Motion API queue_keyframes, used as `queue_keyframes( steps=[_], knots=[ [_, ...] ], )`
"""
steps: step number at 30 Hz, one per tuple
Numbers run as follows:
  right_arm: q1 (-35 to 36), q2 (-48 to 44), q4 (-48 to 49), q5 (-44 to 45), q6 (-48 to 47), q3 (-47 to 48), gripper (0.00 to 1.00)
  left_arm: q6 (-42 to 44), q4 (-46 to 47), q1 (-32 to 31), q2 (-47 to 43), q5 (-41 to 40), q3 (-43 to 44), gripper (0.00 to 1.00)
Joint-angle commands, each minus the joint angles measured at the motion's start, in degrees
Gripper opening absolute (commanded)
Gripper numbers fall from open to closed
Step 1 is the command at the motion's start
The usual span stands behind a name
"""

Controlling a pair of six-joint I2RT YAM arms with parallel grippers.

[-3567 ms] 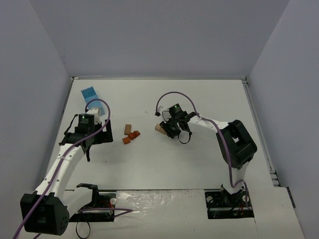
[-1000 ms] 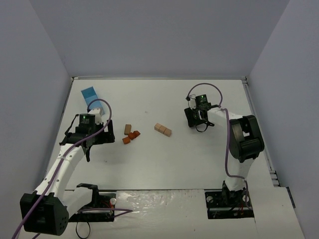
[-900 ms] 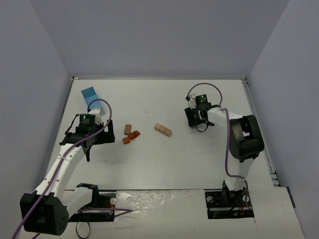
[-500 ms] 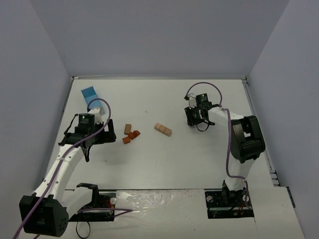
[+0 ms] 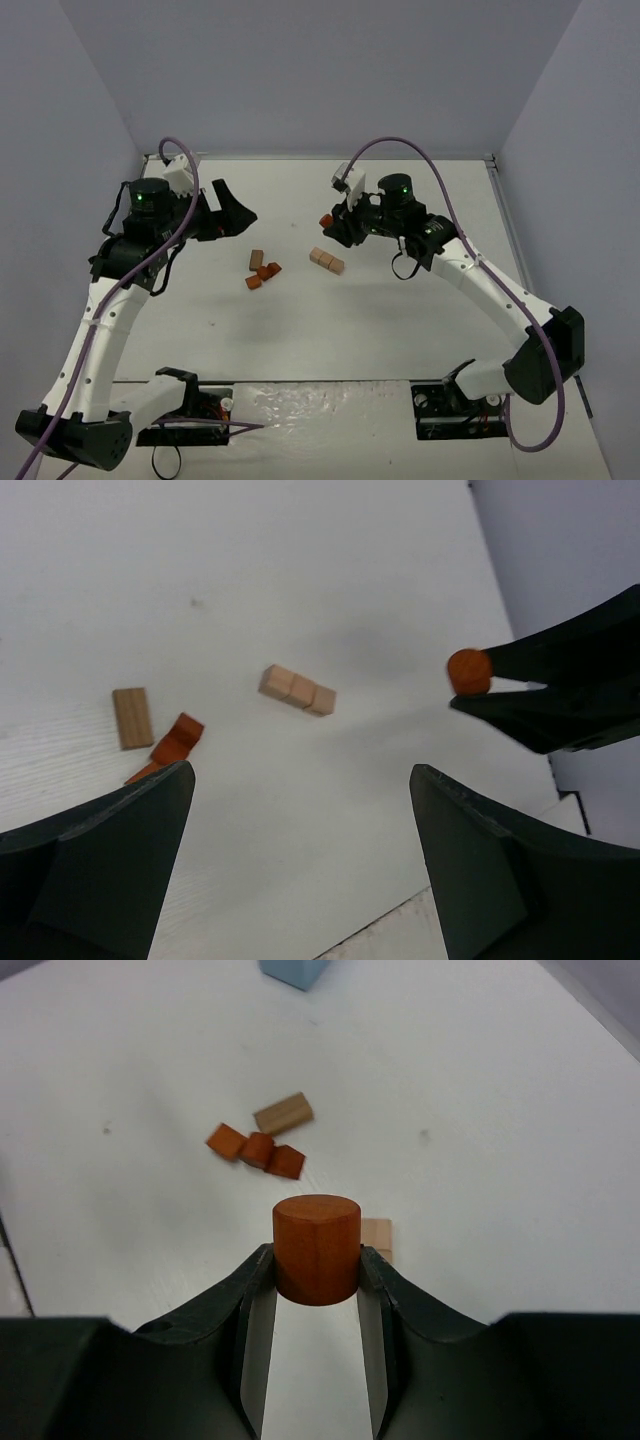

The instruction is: Build the wood block tower

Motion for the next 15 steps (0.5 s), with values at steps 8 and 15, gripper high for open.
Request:
queue_keyframes(
  steps=[8,15],
  knots=[
    [3.8,-4.7,1.4,-7.8,-0.3,5.5,0.02,-10.4,7.1,-12.0,5.9,4.0,10.2,0.82],
    [3.8,-6.0,1.4,-9.2,-0.6,6.1,0.02,-10.4,7.1,-16.7,10.0,3.6,11.8,0.78]
  ],
)
